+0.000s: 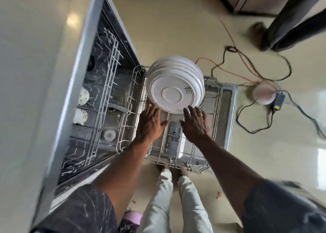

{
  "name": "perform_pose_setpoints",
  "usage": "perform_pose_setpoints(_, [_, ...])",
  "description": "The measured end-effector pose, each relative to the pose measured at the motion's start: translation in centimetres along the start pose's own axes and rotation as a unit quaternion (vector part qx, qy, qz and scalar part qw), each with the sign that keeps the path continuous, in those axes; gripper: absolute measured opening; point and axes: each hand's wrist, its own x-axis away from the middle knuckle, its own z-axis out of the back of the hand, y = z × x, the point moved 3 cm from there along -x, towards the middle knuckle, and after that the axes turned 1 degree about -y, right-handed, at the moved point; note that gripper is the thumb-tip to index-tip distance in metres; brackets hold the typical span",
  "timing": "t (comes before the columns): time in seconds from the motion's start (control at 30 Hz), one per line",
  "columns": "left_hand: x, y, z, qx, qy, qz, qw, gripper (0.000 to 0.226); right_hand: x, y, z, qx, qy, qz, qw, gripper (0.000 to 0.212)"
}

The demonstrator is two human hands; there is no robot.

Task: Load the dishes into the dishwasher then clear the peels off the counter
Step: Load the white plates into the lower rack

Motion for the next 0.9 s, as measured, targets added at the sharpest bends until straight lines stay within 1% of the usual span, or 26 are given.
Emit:
perform_pose_setpoints(0.03, [1.8,0.6,1.0,0.002,-0.003,0.006,1.000,0.099,1.4,-0.6,1.0,-0.002,-0.009,0.004,1.000,0.059])
perform_pose_setpoints(0.13, [6.8,2.6,4.8,-0.006,-0.006,0.018,1.000,0.088,5.7,-2.2,4.0,0.008,-0.018,0.025,0.999,0.060])
perform_pose_setpoints(0.2, [10.7,3.8,7.4,-0.009,-0.009,0.034,0.999,0.085,9.0,-3.7,6.1,0.016,-0.024,0.041,0.999,0.059])
perform_pose_setpoints(0.27, [13.5,4.6,9.1,-0.014,0.004,0.042,0.999,0.089,11.4,-4.9,7.7,0.020,-0.012,0.054,0.998,0.058])
perform_pose_setpoints(0.37, [18.3,5.6,12.8,-0.003,0.034,0.052,0.998,0.090,14.9,-7.2,10.9,-0.004,0.019,0.075,0.997,0.056])
perform_pose_setpoints(0.43, [20.7,6.1,14.5,0.014,0.059,0.060,0.996,0.086,16.1,-8.4,12.3,-0.014,0.032,0.078,0.996,0.056])
perform_pose_setpoints(0.57, [24.7,5.9,15.7,0.016,0.112,0.082,0.990,0.082,17.9,-10.6,13.5,-0.014,0.030,0.092,0.995,0.057])
perform_pose_setpoints(0.7, [27.7,5.3,16.2,0.037,0.150,0.128,0.980,0.082,18.7,-12.4,13.8,-0.010,0.023,0.120,0.992,0.060])
perform_pose_setpoints(0.77, [29.0,4.8,16.5,0.050,0.178,0.137,0.973,0.074,18.8,-13.6,14.4,-0.010,0.034,0.135,0.990,0.059])
perform_pose_setpoints(0.87, [31.9,3.5,17.7,0.086,0.253,0.158,0.951,0.060,19.7,-16.8,14.9,0.001,0.046,0.183,0.982,0.055])
perform_pose_setpoints(0.9, [32.9,3.0,18.2,0.100,0.271,0.168,0.942,0.063,20.0,-18.0,14.8,0.003,0.045,0.198,0.979,0.055])
